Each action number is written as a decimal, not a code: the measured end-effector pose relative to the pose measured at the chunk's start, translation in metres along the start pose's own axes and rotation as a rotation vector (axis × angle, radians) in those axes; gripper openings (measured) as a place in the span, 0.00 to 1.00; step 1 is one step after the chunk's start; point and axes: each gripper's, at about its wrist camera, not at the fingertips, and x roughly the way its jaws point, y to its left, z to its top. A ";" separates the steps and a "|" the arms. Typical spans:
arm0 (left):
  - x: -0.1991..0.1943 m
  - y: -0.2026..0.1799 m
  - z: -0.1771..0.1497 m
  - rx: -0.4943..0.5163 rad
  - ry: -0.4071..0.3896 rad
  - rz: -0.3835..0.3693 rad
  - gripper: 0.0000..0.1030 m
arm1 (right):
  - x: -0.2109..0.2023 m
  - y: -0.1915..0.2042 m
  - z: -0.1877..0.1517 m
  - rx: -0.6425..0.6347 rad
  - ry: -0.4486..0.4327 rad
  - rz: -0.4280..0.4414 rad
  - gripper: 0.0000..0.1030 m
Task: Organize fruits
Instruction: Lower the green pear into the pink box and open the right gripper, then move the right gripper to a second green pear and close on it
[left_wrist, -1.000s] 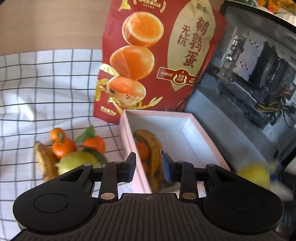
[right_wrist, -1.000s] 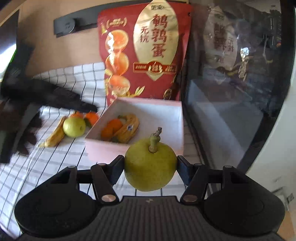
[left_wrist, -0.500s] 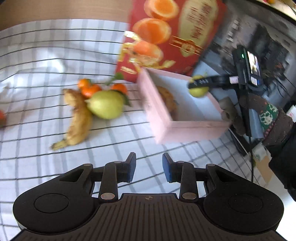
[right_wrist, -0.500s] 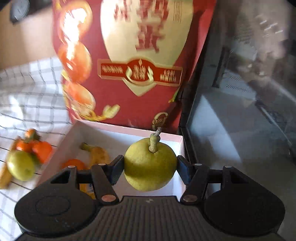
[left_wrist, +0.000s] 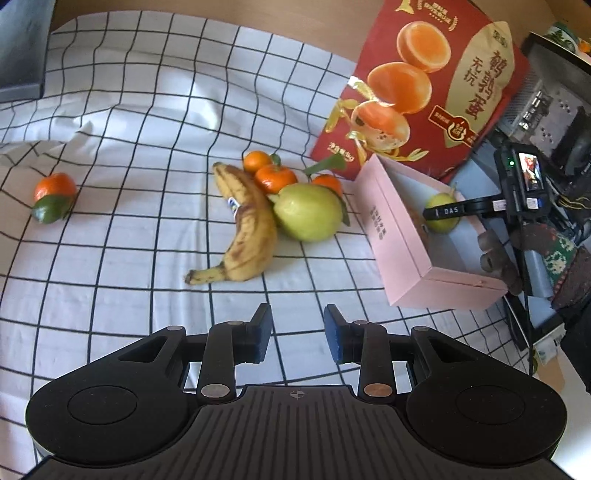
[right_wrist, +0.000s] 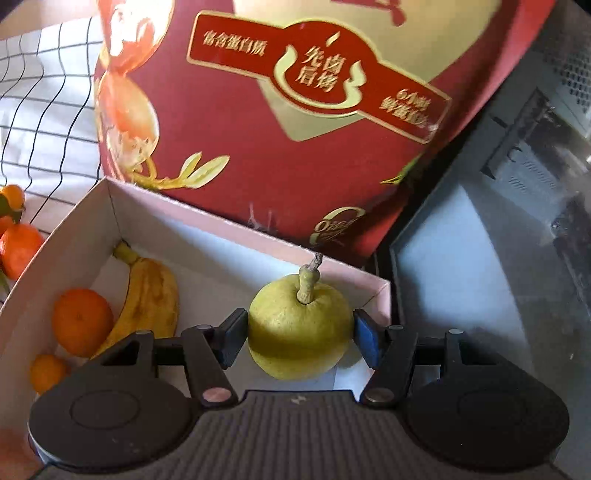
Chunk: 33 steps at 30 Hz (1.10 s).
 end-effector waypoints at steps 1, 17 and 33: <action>0.000 0.000 0.000 0.000 0.000 -0.001 0.34 | -0.001 -0.001 -0.001 0.002 -0.001 0.004 0.59; -0.003 0.010 0.000 -0.027 -0.011 -0.040 0.34 | -0.044 -0.006 -0.025 0.015 -0.060 0.009 0.46; 0.007 0.045 -0.004 -0.105 0.020 -0.057 0.34 | -0.079 -0.018 -0.026 0.132 -0.102 0.030 0.48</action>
